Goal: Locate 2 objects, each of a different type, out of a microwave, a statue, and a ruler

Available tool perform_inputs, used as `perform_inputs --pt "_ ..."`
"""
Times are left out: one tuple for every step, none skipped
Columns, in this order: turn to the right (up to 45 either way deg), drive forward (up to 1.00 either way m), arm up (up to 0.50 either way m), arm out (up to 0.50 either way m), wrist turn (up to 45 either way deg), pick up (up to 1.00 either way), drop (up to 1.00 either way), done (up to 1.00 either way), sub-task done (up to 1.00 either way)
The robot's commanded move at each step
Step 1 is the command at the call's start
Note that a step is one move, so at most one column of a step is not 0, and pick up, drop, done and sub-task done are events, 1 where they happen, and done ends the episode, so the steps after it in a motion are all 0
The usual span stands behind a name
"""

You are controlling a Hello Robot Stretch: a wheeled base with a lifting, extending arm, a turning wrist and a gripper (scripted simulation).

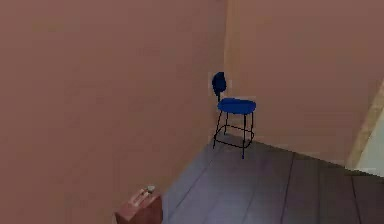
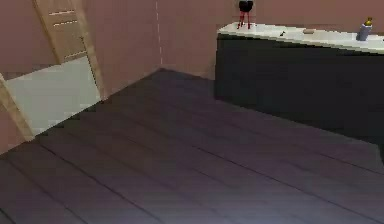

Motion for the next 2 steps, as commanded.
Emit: perform_inputs --pt "45.0 0.0 0.0 0.0 0.0 0.0 0.0 0.0 0.0" --pt "45.0 0.0 0.0 0.0 0.0 0.0 0.0 0.0 0.0"
